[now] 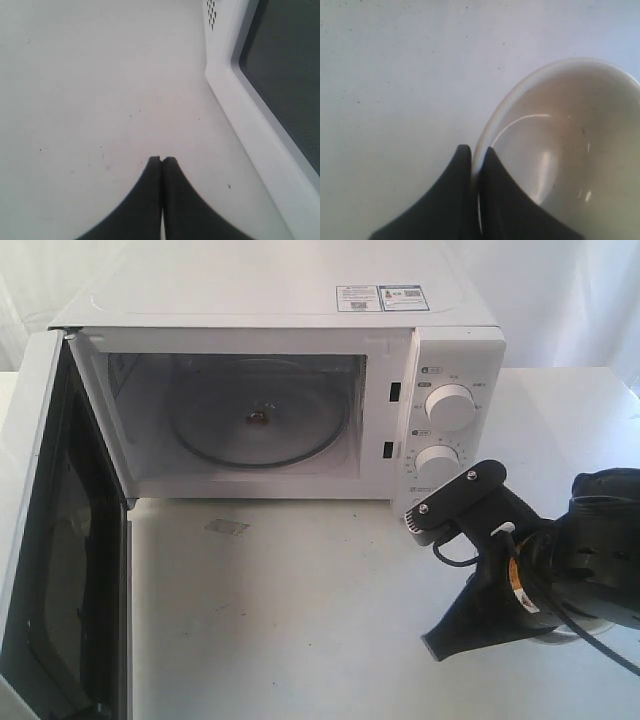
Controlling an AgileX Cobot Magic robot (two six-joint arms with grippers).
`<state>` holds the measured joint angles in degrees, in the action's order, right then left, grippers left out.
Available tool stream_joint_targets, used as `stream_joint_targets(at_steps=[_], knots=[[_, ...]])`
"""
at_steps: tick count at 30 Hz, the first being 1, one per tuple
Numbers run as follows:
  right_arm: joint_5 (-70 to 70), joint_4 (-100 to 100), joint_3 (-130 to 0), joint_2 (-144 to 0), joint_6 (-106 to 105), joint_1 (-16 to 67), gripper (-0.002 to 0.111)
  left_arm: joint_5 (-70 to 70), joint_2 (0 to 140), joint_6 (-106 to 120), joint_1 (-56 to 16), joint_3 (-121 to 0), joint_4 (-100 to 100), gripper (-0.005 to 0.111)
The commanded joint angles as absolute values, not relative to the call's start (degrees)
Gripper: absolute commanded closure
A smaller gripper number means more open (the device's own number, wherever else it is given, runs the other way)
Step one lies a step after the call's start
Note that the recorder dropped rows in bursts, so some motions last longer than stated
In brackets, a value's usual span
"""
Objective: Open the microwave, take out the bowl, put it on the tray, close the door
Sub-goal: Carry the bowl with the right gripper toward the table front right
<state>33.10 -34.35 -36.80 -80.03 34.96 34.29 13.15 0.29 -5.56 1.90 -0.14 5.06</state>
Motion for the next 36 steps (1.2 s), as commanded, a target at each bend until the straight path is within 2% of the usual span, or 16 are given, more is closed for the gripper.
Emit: stream_joint_targets(at_steps=[1, 30, 32, 36], knots=[[31.13, -33.85, -36.61, -80.08, 34.69, 33.67, 0.108, 13.28, 0.00, -5.60, 2.09, 0.00, 5.53, 0.107], [28.55, -33.01, -36.61, -84.20, 36.18, 33.67, 0.107, 13.28, 0.00, -5.60, 2.09, 0.00, 5.53, 0.107], [28.55, -33.01, -36.61, -84.20, 36.18, 33.67, 0.103, 13.28, 0.00, -5.60, 2.09, 0.00, 5.53, 0.107], [28.55, -33.01, -36.61, -84.20, 36.18, 33.67, 0.084, 13.28, 0.00, -5.60, 2.09, 0.00, 5.53, 0.107]])
